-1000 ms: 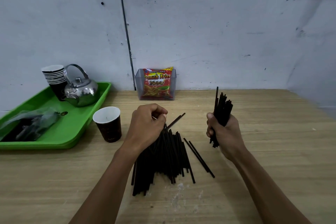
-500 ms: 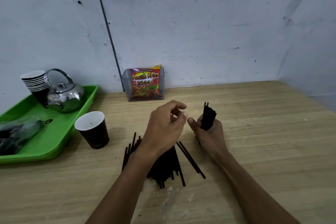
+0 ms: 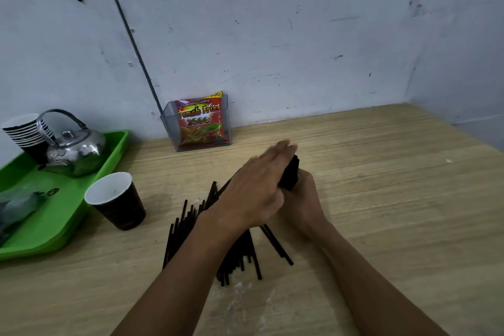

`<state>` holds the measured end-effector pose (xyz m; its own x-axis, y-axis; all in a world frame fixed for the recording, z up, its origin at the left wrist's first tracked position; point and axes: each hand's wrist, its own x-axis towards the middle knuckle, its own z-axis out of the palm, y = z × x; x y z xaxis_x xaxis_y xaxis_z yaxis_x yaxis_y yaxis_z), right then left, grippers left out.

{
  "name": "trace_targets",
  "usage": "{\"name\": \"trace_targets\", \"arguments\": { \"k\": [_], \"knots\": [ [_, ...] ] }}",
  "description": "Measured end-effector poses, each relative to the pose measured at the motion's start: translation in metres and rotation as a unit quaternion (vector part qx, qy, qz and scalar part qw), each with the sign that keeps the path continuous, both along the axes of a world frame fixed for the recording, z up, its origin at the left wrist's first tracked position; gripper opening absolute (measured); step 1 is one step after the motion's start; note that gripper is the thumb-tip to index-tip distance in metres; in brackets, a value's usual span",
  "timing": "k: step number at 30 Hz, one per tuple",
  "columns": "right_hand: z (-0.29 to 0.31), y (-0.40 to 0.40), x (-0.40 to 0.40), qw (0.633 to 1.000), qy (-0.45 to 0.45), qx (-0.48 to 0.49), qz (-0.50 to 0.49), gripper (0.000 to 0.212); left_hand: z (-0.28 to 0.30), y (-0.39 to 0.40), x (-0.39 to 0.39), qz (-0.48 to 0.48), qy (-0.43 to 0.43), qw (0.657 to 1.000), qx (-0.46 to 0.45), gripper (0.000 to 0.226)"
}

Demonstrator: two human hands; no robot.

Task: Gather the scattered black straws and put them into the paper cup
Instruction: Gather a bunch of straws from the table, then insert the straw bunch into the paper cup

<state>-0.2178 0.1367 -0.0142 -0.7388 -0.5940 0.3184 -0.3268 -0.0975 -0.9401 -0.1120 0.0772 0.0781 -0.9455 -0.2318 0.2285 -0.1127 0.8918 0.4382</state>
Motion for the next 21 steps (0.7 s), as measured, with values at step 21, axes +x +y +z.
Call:
{"name": "trace_targets", "arguments": {
  "k": [21],
  "knots": [
    [0.019,0.011,0.013,0.998,-0.060,0.000,-0.033,0.043,0.016,-0.049,0.095,0.168,0.406,0.882,0.171,0.056]
  ]
}}
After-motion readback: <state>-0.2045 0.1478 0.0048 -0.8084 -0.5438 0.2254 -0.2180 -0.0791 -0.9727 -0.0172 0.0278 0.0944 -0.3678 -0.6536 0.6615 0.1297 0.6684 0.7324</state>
